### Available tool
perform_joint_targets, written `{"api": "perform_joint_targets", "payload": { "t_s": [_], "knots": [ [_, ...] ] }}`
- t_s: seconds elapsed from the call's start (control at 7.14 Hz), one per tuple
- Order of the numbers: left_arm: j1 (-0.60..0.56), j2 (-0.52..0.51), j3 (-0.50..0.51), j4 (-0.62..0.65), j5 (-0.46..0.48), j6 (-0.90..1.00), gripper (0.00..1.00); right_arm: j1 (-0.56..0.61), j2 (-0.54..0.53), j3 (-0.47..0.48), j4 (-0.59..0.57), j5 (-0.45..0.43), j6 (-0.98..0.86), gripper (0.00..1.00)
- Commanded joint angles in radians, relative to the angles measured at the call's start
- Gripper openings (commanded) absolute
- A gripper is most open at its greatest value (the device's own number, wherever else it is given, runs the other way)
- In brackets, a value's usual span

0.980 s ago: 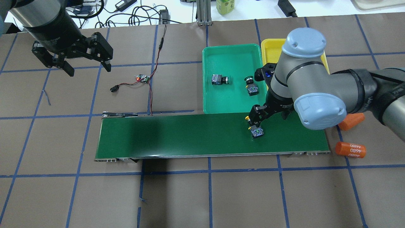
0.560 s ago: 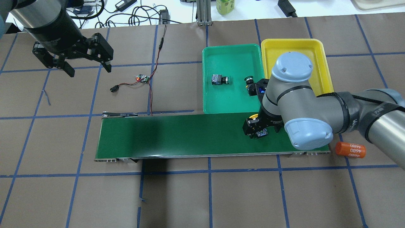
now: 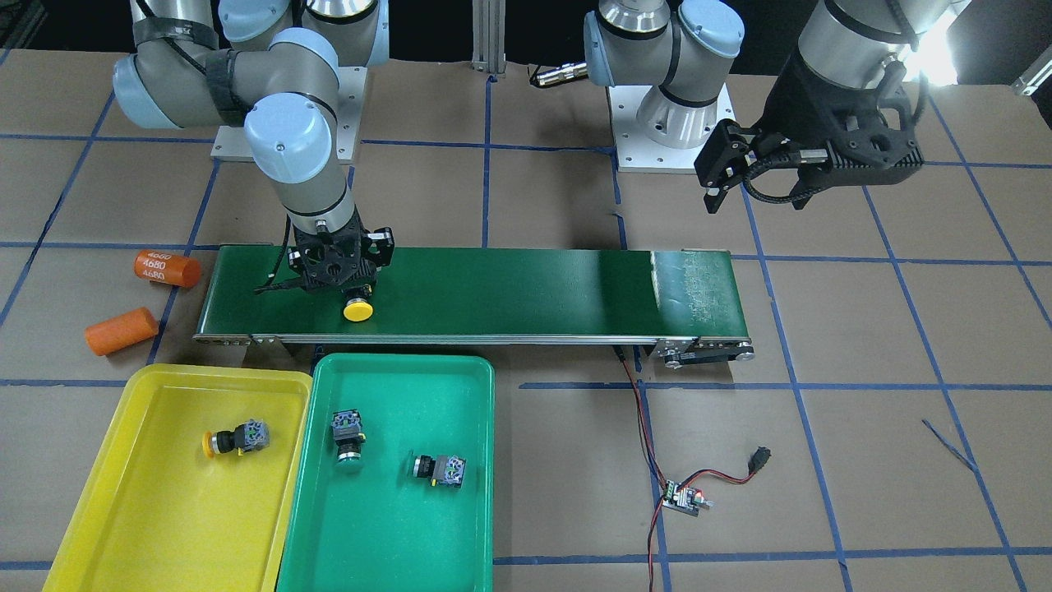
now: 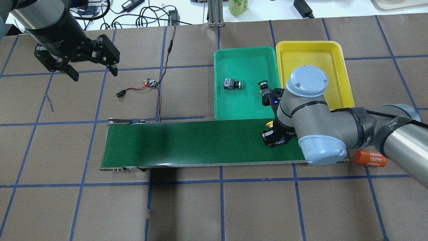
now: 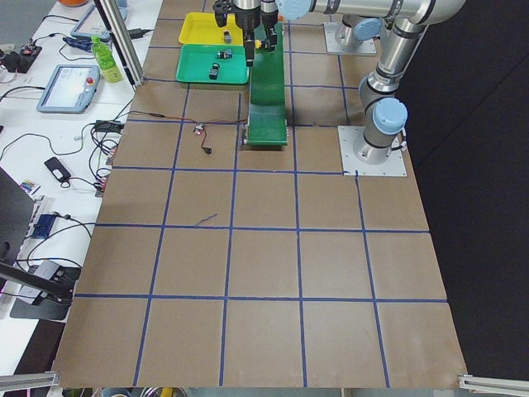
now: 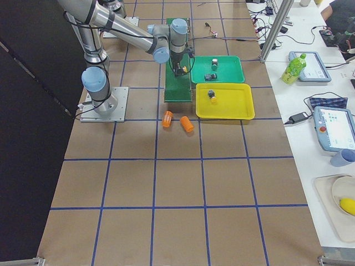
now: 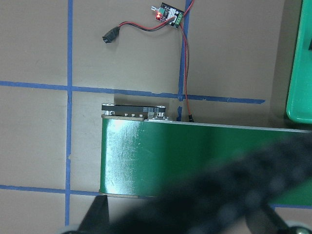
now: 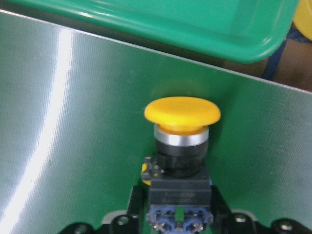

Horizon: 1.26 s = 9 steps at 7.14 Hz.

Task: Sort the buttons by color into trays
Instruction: 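Carry the yellow button into the yellow tray and release it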

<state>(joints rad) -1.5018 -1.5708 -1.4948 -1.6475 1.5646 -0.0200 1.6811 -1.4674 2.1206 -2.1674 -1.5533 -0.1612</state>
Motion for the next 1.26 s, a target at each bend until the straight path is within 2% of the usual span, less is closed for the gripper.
{"api": "perform_joint_targets", "payload": {
  "t_s": [0.0, 0.14, 0.42, 0.56, 0.84, 1.12],
  "knots": [
    [0.000, 0.000, 0.001, 0.000, 0.000, 0.000, 1.00, -0.001, 0.002, -0.069, 0.041, -0.036, -0.009, 0.11],
    [0.000, 0.000, 0.002, 0.000, 0.000, 0.000, 1.00, -0.004, 0.007, -0.138, 0.114, -0.039, -0.009, 0.11],
    [0.000, -0.002, 0.004, 0.000, 0.000, 0.000, 1.00, -0.042, 0.111, -0.284, 0.220, -0.047, -0.085, 0.12],
    [0.000, -0.002, 0.004, 0.000, -0.002, 0.000, 1.00, -0.110, 0.155, -0.334, 0.228, -0.056, -0.177, 0.13],
    [0.000, -0.002, 0.005, 0.000, -0.002, 0.000, 1.00, -0.298, 0.220, -0.407, 0.204, -0.048, -0.276, 0.31],
    [0.000, -0.002, 0.005, 0.000, -0.002, 0.000, 1.00, -0.348, 0.318, -0.503, 0.207, -0.053, -0.325, 0.29]
  ]
}}
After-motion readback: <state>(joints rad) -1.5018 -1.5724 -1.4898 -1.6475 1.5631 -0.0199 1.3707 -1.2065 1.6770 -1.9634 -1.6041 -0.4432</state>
